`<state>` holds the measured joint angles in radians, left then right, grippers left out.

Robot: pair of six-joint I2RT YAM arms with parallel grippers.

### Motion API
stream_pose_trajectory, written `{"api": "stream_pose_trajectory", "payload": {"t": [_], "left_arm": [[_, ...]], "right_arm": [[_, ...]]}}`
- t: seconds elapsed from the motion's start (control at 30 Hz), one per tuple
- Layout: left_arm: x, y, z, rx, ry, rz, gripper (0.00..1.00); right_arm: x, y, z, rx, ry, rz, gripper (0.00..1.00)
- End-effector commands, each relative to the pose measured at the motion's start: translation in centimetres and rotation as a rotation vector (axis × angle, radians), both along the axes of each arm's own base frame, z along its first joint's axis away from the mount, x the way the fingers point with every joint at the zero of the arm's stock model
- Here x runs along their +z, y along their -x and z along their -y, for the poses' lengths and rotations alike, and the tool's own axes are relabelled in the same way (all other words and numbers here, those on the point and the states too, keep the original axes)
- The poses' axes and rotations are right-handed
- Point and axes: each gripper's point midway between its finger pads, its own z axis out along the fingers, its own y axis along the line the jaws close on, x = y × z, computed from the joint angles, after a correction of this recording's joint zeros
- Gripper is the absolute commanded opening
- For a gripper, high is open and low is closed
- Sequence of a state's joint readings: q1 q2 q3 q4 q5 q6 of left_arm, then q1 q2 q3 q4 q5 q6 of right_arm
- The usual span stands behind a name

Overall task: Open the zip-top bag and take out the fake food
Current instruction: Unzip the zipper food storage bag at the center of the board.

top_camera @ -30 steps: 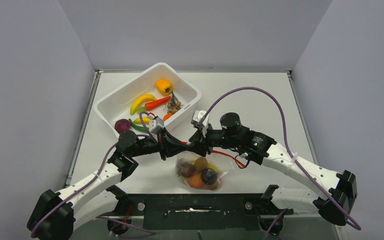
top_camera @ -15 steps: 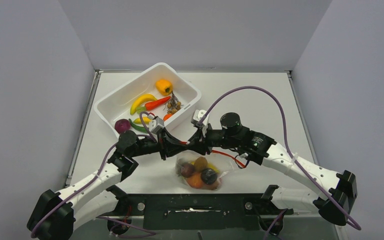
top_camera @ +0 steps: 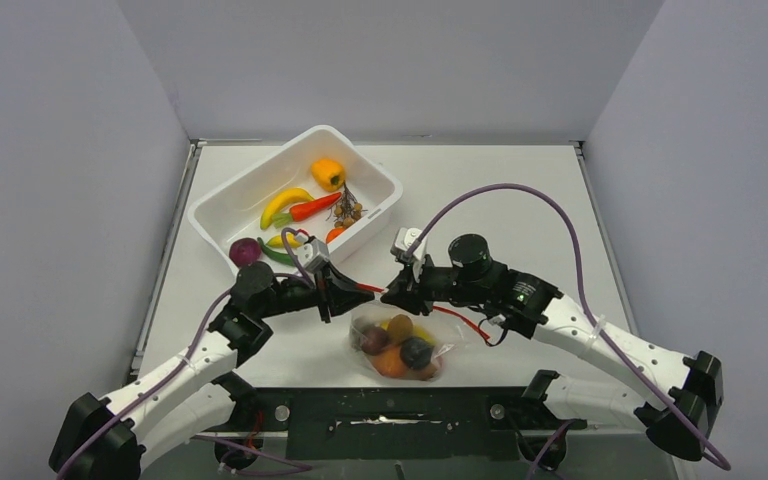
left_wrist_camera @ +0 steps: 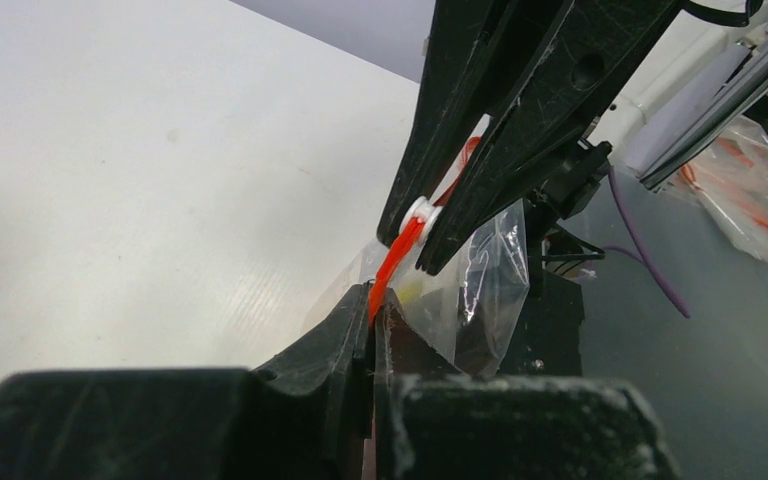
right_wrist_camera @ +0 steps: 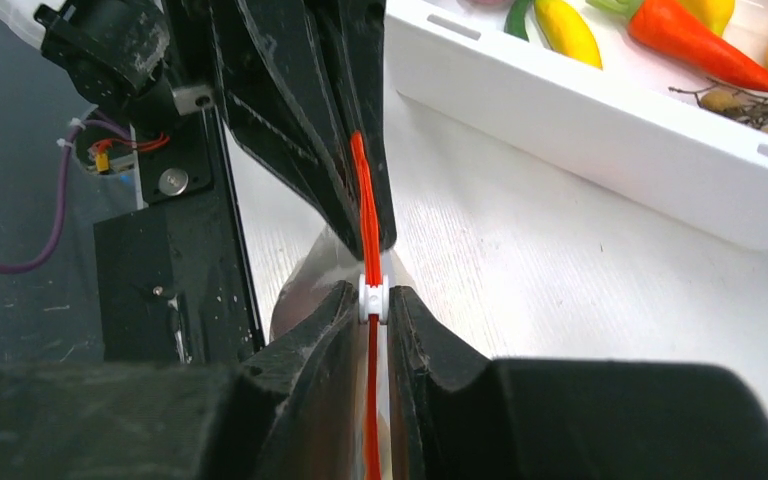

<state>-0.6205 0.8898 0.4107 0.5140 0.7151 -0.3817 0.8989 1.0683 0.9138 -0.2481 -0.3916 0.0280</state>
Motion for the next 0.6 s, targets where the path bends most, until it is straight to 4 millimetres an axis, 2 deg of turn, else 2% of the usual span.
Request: {"api": "stream_pose_trajectory", "payload": {"t": [0.0,0.27,0.37,0.57], "left_arm": [[0.7,-1.5,-1.1,0.105,-0.037,0.061,0.00],[1.0,-2.6,-2.4,0.215,-0.038,0.091,0.00],[1.3,-3.7,-3.1,0.295,-0.035,0.095,0.00],[2.0,-5.0,-4.6,0.417,-0.014,0.109,0.00]], "right_arm": [[0.6,0.2,1.9,-0.050,0.006,0.050,0.10],[-0.5,0.9,4.0,-0.087,0.040,0.045,0.10],[-1.2,1.0,4.5,-0.105,0.064,0.030,0.09],[-3.8,1.1,6.0,-0.166,0.193,-0.063,0.09]]}}
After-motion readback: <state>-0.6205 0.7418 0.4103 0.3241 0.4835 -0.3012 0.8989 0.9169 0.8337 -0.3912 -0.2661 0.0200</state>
